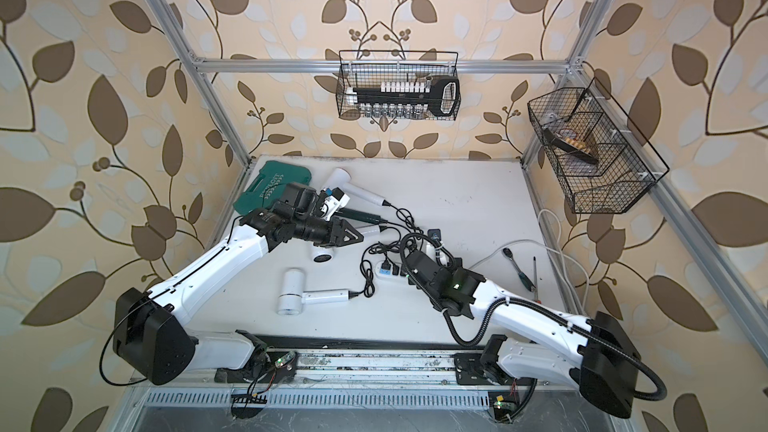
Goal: Charge the blow dryers
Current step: Insert the plug into the socket, then reset both arms
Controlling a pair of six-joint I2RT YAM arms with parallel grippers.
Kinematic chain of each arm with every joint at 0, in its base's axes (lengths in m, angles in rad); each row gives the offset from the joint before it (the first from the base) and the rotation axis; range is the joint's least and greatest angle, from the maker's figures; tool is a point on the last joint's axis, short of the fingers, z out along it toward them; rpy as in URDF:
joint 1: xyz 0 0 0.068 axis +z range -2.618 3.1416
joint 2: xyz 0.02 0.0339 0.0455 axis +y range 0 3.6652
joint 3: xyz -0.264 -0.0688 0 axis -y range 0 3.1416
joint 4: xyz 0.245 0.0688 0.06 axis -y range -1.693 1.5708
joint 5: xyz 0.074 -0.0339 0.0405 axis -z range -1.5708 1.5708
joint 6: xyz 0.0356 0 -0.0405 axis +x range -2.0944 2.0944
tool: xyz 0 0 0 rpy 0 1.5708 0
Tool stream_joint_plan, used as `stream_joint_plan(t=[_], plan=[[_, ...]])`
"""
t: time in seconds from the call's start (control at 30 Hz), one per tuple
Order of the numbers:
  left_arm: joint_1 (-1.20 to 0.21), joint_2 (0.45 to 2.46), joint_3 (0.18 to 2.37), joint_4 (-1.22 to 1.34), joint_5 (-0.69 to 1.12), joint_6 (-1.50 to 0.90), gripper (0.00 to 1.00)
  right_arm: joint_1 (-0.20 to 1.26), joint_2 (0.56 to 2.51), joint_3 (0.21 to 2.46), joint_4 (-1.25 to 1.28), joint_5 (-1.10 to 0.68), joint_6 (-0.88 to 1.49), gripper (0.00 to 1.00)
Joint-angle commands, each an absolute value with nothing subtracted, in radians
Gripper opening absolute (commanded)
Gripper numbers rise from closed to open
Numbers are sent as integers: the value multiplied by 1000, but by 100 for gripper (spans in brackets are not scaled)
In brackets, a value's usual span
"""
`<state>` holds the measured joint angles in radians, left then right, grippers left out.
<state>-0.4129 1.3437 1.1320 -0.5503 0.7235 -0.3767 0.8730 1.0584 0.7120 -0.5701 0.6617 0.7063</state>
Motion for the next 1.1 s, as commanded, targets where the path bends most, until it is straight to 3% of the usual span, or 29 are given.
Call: stream_joint_plan(t=[0.0, 0.13, 0.3, 0.4, 0.47, 0.5, 0.6, 0.67, 0.73, 0.8, 0.9, 1.07], plan=[[-371, 1293, 1169, -555, 692, -390, 43, 798, 978, 719, -632, 616, 618, 98], [-338, 1243, 1165, -523, 634, -392, 45, 659, 915, 731, -627, 554, 539, 98], [-325, 1088, 1063, -355, 415, -353, 52, 486, 889, 751, -594, 499, 492, 98], [-325, 955, 928, -185, 203, -327, 74, 426, 890, 752, -515, 507, 436, 98], [-325, 875, 843, -103, 43, -323, 94, 423, 894, 745, -455, 601, 368, 98], [-325, 853, 822, -94, -19, -317, 99, 423, 896, 734, -419, 647, 313, 98], [-325, 852, 809, -135, -180, -278, 99, 422, 896, 646, -205, 784, 108, 98], [-325, 884, 816, -160, -181, -170, 99, 403, 902, 566, -27, 821, 6, 98], [-325, 921, 815, -176, -184, -88, 99, 358, 908, 490, 111, 750, -18, 98], [-325, 940, 779, -141, -297, -81, 99, 297, 923, 423, 237, 644, 4, 98], [-325, 917, 641, 62, -331, 17, 99, 228, 985, 325, 468, 523, 19, 98], [-324, 954, 507, 273, -385, 63, 99, 175, 1152, 283, 671, 489, 31, 98]])
